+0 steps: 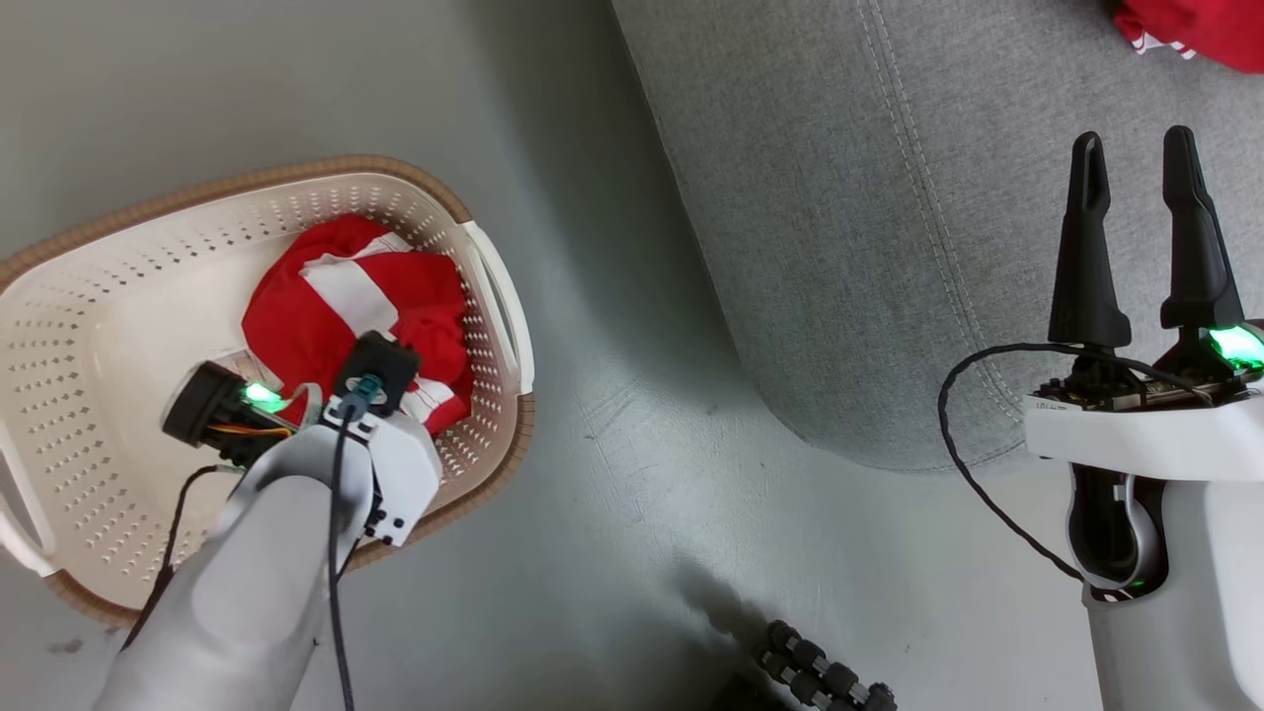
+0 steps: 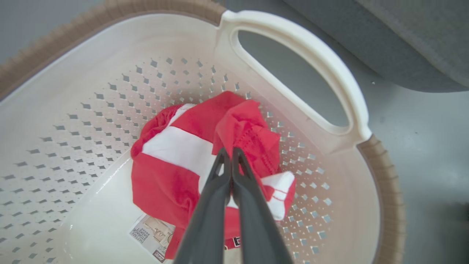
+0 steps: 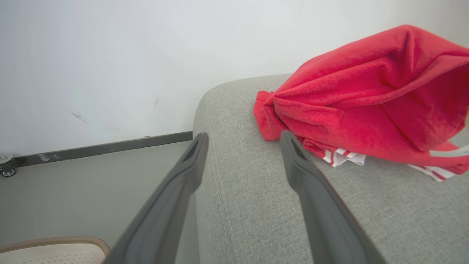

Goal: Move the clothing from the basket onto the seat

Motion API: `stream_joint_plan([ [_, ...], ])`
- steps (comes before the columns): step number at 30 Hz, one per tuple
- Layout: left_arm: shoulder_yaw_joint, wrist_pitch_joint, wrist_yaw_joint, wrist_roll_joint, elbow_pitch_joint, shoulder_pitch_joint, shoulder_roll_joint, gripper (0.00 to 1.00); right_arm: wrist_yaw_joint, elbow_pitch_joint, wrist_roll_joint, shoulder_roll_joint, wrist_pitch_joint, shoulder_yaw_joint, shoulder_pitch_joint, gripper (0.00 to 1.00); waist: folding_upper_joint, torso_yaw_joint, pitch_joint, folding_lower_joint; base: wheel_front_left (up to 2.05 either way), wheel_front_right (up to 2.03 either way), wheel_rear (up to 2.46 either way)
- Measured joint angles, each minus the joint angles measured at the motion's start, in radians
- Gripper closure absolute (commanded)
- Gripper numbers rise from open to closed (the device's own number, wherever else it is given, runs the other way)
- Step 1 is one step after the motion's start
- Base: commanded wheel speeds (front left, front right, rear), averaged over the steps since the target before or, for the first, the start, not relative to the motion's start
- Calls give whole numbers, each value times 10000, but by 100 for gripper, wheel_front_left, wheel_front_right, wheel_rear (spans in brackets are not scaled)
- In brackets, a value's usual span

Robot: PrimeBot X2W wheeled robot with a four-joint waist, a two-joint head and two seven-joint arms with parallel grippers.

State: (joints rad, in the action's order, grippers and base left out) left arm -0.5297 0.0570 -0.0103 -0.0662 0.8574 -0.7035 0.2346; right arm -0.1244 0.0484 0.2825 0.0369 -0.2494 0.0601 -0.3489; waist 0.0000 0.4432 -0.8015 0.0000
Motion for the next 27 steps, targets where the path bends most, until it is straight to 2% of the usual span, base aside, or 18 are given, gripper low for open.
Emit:
stream_joint_plan([
  [14, 583, 1168, -493, -477, -533, 103, 113, 100, 0, 140, -213, 0, 0, 132, -55, 0, 0, -367, 611, 0, 0, 0, 0],
  [27, 888, 1802, -867, -834, -1574, 664, -198, 100, 0, 326, -978, 10, 0, 290, -228, 0, 0, -929, 1522, 0, 0, 0, 0],
])
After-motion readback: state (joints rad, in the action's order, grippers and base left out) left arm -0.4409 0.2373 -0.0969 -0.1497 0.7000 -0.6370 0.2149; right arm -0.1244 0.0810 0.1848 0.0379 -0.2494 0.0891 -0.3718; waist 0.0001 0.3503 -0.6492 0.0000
